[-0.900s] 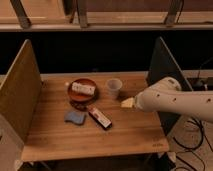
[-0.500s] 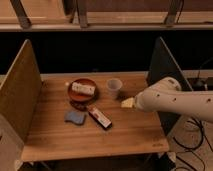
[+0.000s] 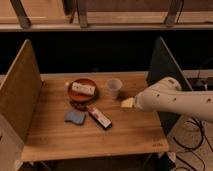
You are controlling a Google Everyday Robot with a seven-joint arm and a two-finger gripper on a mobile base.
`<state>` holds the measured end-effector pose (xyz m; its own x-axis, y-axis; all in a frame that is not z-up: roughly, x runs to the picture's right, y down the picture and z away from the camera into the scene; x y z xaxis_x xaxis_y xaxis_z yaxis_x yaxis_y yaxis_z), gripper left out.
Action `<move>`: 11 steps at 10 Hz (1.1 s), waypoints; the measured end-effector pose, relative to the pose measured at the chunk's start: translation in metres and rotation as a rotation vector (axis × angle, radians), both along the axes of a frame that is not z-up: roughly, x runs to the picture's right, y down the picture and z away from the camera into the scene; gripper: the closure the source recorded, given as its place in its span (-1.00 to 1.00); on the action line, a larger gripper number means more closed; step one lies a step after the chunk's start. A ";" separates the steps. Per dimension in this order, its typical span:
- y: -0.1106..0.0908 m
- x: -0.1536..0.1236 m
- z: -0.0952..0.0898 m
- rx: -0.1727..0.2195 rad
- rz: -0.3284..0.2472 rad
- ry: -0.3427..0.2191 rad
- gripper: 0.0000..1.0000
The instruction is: Pick up the ceramic cup
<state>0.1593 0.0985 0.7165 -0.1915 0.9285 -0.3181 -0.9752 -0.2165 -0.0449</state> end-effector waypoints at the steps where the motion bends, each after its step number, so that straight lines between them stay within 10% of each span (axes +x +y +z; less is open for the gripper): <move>1: 0.000 0.000 0.000 0.000 0.000 0.000 -0.60; 11: -0.022 -0.003 0.012 -0.001 -0.037 0.011 -0.60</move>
